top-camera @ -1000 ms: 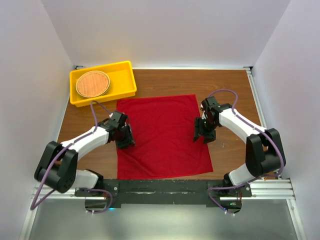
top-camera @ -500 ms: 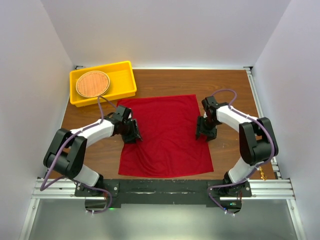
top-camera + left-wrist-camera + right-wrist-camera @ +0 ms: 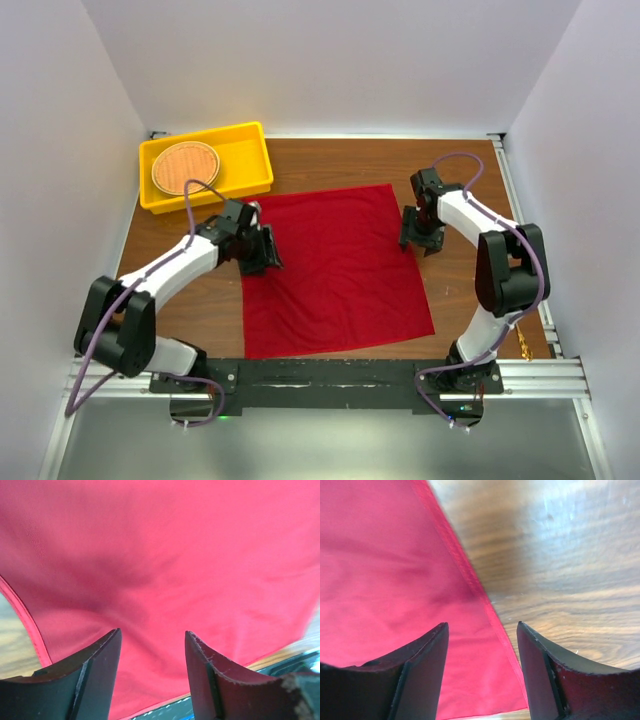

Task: Fold the napkin, place the utensils inside, and roll it up
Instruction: Flatten the napkin out, then fold the napkin

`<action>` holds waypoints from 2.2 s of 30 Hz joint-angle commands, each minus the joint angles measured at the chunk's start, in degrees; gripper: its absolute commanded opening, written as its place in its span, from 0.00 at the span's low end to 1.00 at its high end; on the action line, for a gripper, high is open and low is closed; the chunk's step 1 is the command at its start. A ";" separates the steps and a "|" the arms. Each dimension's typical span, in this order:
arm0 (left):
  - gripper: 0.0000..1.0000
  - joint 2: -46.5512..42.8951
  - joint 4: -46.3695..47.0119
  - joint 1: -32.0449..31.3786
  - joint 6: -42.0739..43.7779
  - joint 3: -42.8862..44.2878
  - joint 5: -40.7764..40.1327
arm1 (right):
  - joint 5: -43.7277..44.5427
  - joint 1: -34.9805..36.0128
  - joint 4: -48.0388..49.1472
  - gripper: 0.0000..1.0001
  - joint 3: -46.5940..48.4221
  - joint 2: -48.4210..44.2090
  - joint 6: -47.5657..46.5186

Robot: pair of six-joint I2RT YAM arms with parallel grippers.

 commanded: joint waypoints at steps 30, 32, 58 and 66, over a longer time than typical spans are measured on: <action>0.41 17.58 9.24 10.44 3.44 6.46 9.13 | -0.61 2.99 3.37 0.48 4.38 9.46 -2.45; 0.42 17.84 7.58 10.44 4.06 8.82 8.95 | -0.42 3.43 2.40 0.51 7.20 9.21 -2.98; 0.58 -21.70 -23.64 13.78 -13.61 32.30 -32.88 | -0.51 64.50 2.22 0.49 17.83 9.54 -7.46; 0.57 -23.29 -24.87 13.78 -12.73 32.21 -32.10 | -1.03 69.35 0.19 0.42 24.00 14.57 -9.31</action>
